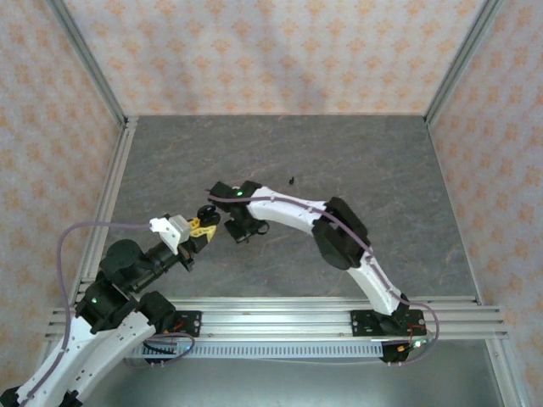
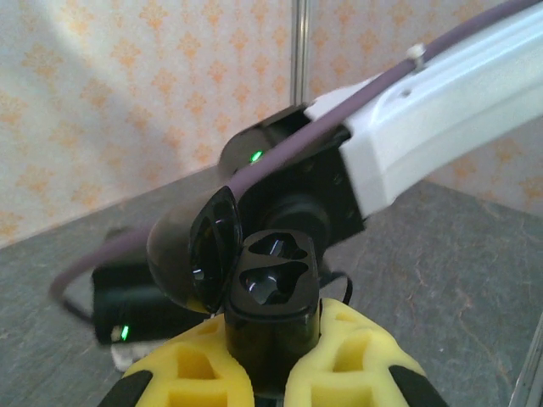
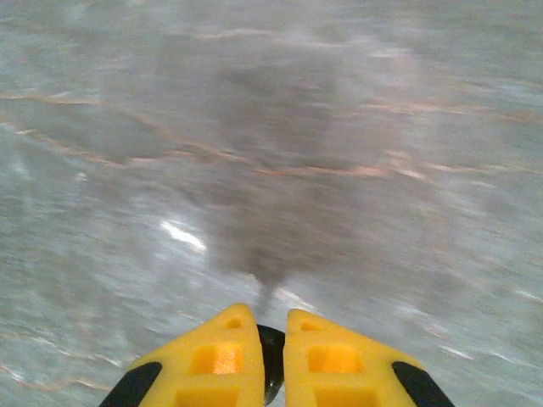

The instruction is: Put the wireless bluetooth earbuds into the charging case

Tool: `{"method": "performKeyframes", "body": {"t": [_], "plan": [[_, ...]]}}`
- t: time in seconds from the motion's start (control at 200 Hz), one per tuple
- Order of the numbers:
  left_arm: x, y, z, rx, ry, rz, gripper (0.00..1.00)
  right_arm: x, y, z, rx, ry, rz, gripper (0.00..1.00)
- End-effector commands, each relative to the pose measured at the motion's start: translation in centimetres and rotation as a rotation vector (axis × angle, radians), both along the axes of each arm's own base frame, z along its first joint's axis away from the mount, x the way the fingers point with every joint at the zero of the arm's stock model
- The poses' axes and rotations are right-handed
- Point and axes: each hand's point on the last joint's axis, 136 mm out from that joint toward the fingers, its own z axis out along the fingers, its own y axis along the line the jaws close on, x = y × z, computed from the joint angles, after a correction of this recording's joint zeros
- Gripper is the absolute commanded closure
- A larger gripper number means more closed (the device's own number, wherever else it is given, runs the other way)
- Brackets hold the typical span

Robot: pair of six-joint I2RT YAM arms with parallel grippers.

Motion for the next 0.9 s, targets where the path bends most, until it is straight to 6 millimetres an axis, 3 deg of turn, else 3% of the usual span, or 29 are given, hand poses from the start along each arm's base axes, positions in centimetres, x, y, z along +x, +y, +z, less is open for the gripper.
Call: {"method": "performKeyframes", "body": {"t": [0.0,0.235,0.51,0.7,0.896], "plan": [[0.4,-0.6,2.3,-0.117,-0.06,-0.014,1.0,2.6,-0.8,5.0,0.13,-0.163,-0.078,0.92],[1.5,-2.2,2.0,-0.128,-0.059,-0.059,1.0,3.6,-4.9,12.7,0.221,-0.402,-0.127,0.94],[1.5,-3.4,3.7,-0.229,-0.161,-0.128,1.0,2.1,-7.8,23.6,0.451,-0.637,-0.104,0.95],[2.0,-5.1,4.2,-0.24,-0.131,-0.202,1.0,-0.5,-8.0,29.6,0.631,-0.7,-0.001,0.96],[2.7,-6.9,4.9,-0.226,-0.096,-0.271,1.0,-3.7,-6.9,33.2,0.723,-0.759,0.162,0.96]]}}
